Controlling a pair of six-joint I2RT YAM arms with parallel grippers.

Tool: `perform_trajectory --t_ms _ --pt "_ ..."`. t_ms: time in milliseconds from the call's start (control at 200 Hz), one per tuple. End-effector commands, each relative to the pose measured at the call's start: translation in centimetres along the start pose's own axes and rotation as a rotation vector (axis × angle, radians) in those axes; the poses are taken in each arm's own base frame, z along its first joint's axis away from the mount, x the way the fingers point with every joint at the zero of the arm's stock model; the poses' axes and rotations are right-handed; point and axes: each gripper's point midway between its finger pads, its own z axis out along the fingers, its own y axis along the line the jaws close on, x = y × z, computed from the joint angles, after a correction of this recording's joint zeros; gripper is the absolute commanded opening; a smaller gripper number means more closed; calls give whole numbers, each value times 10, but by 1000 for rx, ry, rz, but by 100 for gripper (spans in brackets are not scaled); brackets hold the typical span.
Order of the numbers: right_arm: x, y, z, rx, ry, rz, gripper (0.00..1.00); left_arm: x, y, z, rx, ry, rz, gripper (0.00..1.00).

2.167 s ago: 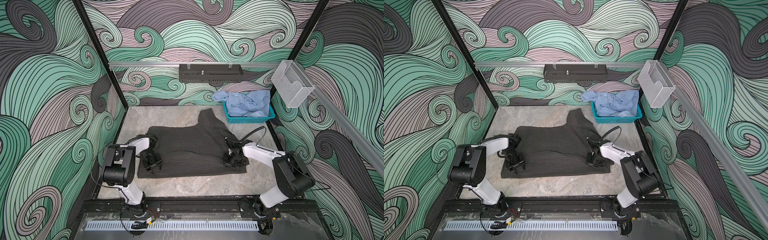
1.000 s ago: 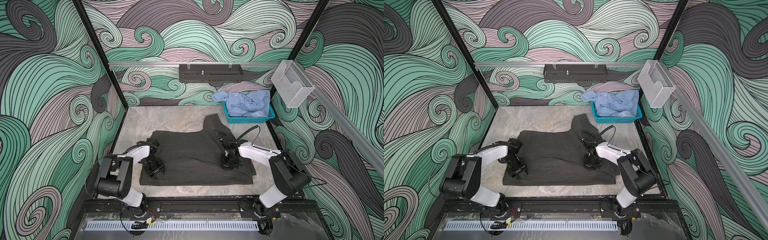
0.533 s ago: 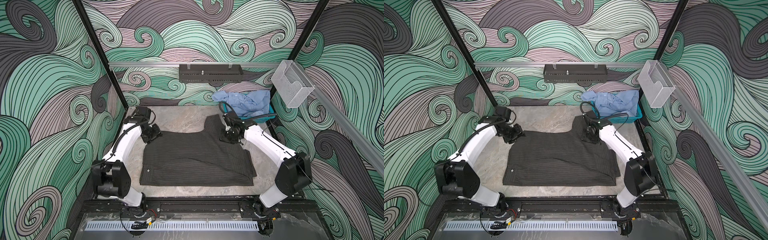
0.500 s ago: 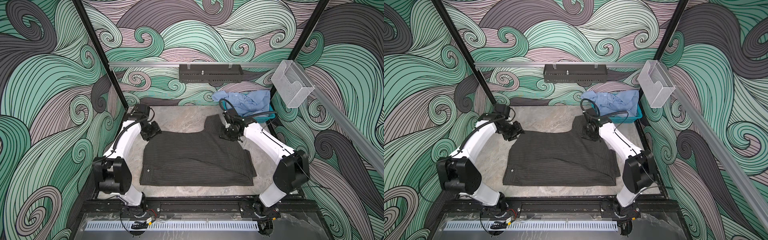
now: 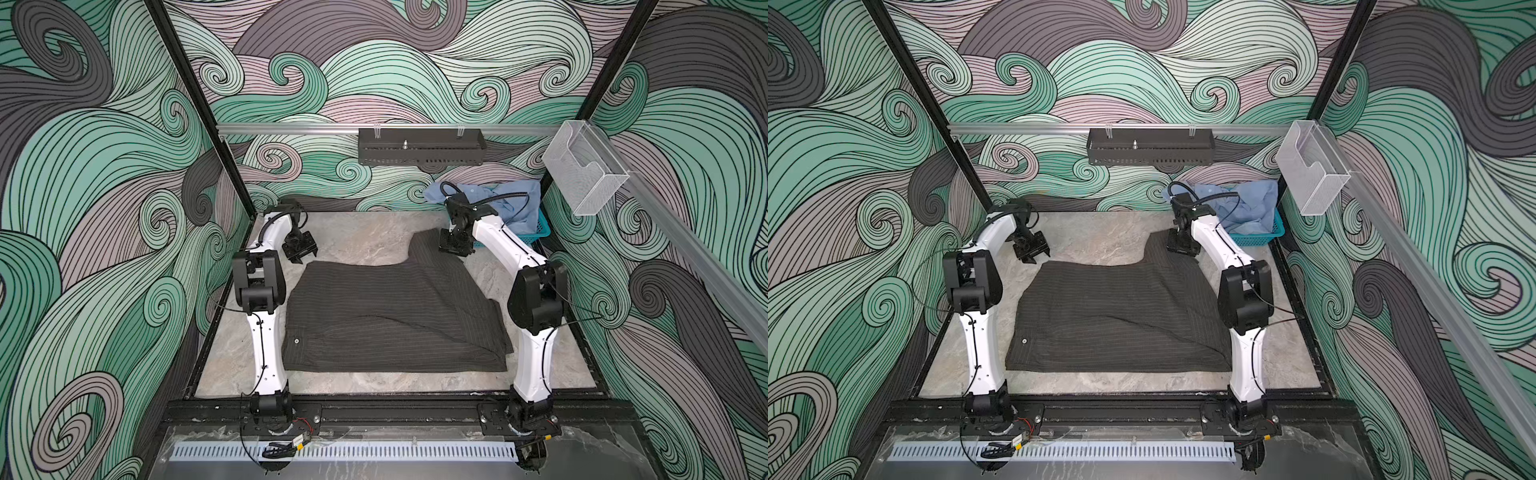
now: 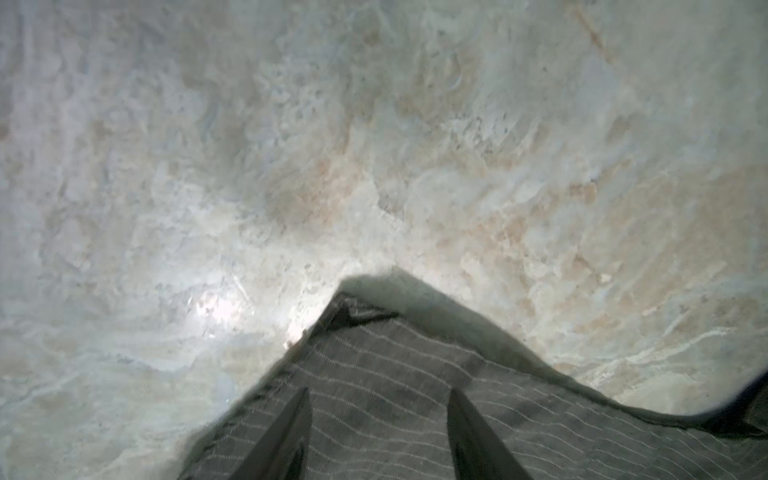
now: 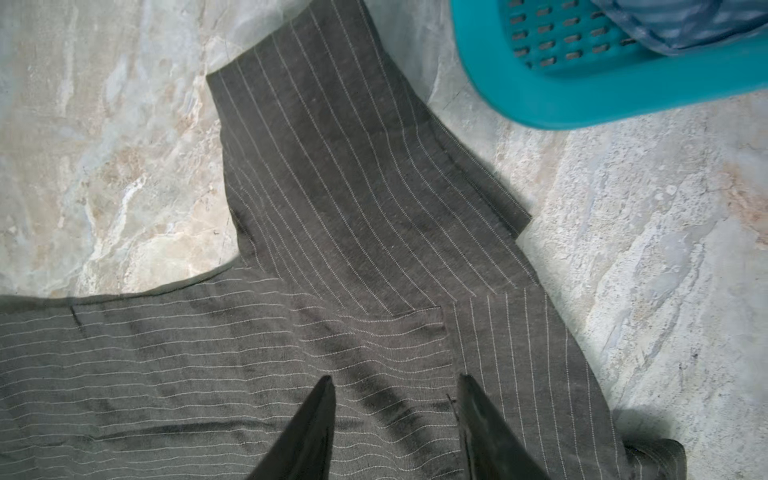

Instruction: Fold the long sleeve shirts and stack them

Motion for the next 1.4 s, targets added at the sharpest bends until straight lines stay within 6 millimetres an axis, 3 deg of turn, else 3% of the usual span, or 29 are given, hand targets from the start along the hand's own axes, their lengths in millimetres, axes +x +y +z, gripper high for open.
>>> perform_trajectory --t_ms 0,225,435,570,710,996,1136,1226,1396 --pt "0 2 -2 -10 18 -11 50 -2 0 0 -33 22 58 55" --pt "0 5 1 -27 29 -1 50 3 7 34 -74 86 66 52" --pt "-1 4 7 -22 36 2 50 14 1 47 -79 126 92 47" --pt "-5 4 8 -23 33 4 50 13 8 45 -110 123 80 24" --pt "-14 7 12 -34 21 0 50 6 17 29 -136 93 53 0" --pt "-49 16 34 -29 -36 -63 51 3 22 -15 -147 10 46 0" --pt "-60 23 54 -39 -40 -87 53 11 23 -15 -142 42 51 0" --pt "-66 28 69 -51 -43 -104 61 14 27 -13 -161 54 47 0" --pt "-86 38 84 -64 -103 -134 66 18 25 -7 -146 80 40 0"
